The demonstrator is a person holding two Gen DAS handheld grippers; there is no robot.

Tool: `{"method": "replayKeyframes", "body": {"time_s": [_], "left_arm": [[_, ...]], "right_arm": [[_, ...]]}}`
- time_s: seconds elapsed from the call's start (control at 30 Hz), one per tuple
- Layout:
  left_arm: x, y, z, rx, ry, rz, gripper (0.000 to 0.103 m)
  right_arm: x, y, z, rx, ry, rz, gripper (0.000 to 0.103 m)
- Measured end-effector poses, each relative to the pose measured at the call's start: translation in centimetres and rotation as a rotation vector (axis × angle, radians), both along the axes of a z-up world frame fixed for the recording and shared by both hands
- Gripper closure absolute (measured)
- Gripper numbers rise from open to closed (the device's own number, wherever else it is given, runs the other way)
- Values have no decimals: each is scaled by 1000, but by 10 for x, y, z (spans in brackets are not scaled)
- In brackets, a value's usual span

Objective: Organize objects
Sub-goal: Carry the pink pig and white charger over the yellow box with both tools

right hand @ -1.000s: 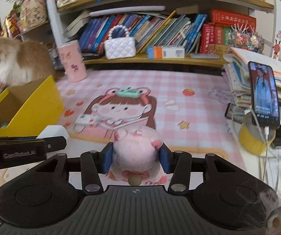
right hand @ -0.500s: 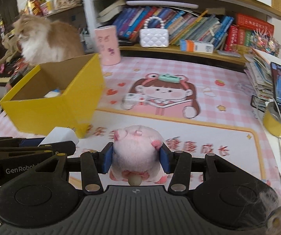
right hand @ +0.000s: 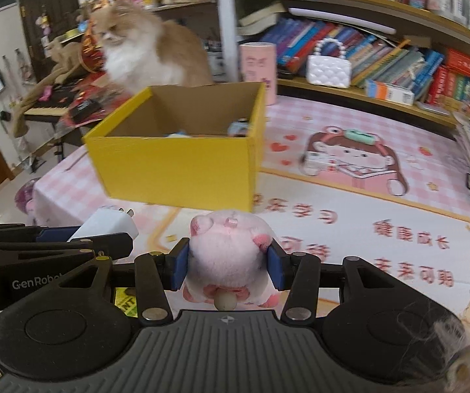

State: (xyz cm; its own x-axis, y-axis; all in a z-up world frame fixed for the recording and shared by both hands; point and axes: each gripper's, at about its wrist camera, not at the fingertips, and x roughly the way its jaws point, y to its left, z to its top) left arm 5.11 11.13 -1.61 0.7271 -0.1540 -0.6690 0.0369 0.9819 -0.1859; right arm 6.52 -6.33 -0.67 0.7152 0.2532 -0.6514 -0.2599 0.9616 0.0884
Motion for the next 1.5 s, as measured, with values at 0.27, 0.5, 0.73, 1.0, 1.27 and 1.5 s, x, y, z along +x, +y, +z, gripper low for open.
{"method": "replayKeyframes", "body": {"time_s": [0.27, 0.5, 0.73, 1.0, 1.27, 1.5], "left_arm": [[-21, 38, 4, 14, -28, 39, 61], [-26, 57, 8, 9, -55, 39, 61], [-24, 60, 10, -5, -73, 22, 61], [-5, 65, 19, -43, -95, 52, 61], [45, 69, 47, -75, -165, 84, 61], [99, 61, 54, -30, -205, 113, 61]], "right_arm": [[-18, 44, 2, 9, -28, 44, 58], [-26, 63, 7, 13, -26, 34, 58], [-28, 68, 8, 14, -11, 17, 58], [-6, 69, 11, 14, -9, 33, 58], [42, 62, 45, 23, -154, 10, 58], [106, 56, 69, 18, -280, 23, 58]]}}
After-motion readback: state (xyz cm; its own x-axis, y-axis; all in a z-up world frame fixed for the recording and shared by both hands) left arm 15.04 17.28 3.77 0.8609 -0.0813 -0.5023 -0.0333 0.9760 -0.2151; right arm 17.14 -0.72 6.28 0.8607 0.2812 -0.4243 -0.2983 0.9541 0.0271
